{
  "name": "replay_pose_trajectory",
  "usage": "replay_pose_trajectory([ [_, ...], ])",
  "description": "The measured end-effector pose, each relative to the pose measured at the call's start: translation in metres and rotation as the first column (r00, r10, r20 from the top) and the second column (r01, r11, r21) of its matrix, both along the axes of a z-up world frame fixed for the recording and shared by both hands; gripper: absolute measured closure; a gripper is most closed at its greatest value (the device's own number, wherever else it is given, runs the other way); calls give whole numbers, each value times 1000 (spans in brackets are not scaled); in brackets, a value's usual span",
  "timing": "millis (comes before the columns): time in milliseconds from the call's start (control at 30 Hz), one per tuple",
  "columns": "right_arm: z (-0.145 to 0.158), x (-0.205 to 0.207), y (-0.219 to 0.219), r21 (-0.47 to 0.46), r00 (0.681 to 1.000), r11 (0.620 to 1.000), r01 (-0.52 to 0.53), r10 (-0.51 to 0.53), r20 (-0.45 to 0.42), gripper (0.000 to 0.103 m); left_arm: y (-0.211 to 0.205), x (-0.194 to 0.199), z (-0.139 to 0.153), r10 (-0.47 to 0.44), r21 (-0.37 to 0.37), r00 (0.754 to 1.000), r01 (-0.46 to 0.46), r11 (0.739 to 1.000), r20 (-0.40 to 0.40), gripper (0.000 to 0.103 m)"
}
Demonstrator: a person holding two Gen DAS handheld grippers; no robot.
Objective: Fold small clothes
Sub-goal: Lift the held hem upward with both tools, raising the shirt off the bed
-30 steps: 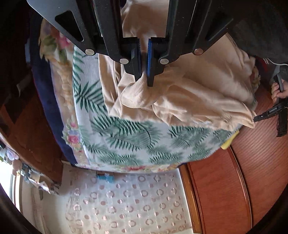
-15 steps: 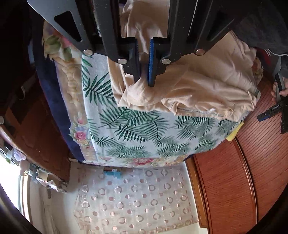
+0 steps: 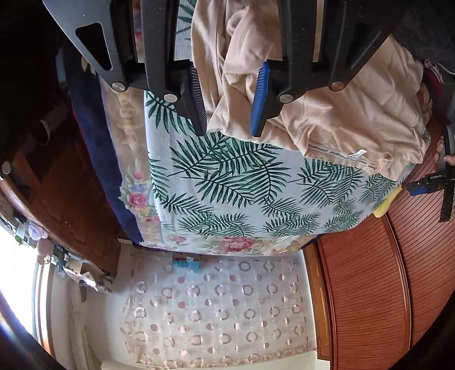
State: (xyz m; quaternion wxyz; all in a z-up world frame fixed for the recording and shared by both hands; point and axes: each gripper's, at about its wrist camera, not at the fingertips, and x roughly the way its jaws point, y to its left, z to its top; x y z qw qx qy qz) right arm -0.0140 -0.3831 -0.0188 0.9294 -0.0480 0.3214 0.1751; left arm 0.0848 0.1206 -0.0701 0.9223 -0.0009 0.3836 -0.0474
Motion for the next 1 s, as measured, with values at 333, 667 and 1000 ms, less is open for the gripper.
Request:
replay_pose_trajectory([
  [333, -25, 34, 6, -5, 997, 1000, -2, 2, -75, 69, -4, 20, -22, -31, 3, 996, 32, 999, -88, 23],
  [667, -39, 55, 1, -6, 990, 1000, 12, -13, -140, 58, -4, 26, -40, -33, -37, 988, 28, 999, -150, 23],
  [1000, -39, 57, 8, 38, 980, 995, -96, 101, -171, 93, -24, 23, -41, -142, -77, 974, 130, 988, -176, 91],
])
